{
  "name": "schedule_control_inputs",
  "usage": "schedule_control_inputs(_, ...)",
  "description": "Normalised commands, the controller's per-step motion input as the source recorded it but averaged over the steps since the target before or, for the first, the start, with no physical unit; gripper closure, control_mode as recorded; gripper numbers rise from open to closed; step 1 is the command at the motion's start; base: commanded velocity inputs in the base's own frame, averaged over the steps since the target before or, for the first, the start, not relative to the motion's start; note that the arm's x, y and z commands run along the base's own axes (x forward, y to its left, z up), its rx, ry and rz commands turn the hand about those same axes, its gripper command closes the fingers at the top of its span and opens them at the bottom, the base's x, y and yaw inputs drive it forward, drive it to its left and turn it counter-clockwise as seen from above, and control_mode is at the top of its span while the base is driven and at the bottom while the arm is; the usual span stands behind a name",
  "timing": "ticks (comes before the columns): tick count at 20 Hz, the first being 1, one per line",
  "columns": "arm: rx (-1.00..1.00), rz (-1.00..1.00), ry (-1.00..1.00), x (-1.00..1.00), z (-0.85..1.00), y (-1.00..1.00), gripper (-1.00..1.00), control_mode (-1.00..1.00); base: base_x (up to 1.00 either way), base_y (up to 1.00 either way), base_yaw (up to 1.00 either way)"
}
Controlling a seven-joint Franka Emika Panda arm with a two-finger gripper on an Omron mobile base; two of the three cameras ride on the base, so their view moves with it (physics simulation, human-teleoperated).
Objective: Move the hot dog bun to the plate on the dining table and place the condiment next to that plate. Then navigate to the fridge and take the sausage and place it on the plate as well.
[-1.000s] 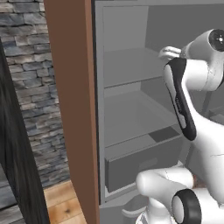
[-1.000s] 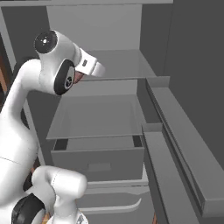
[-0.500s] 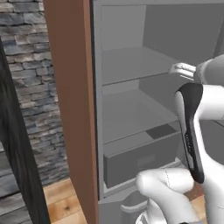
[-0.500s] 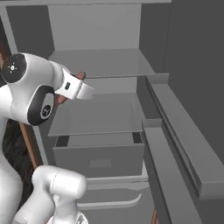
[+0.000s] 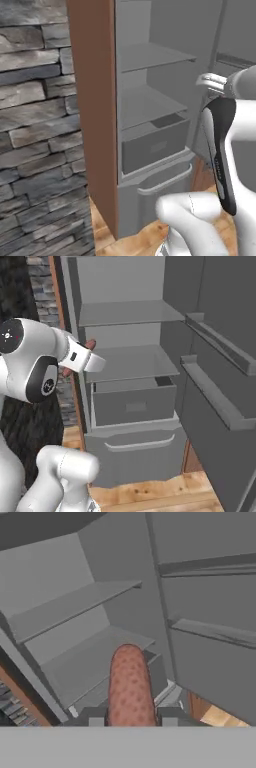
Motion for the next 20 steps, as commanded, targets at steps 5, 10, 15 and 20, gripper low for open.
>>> schedule_control_inputs(5, 0.00, 0.00, 0.00, 0.00, 0.00, 0.00, 1.00, 1.00, -0.91, 0.10, -0.60)
schedule_control_inputs(10, 0.00, 0.00, 0.00, 0.00, 0.00, 0.00, 1.00, 1.00, -0.62, 0.01, -0.79)
schedule_control_inputs(15, 0.00, 0.00, 0.00, 0.00, 0.00, 0.00, 1.00, 1.00, -0.57, 0.00, -0.80)
schedule_control_inputs(20, 0.00, 0.00, 0.00, 0.00, 0.00, 0.00, 1.00, 1.00, -0.49, -0.34, -0.67)
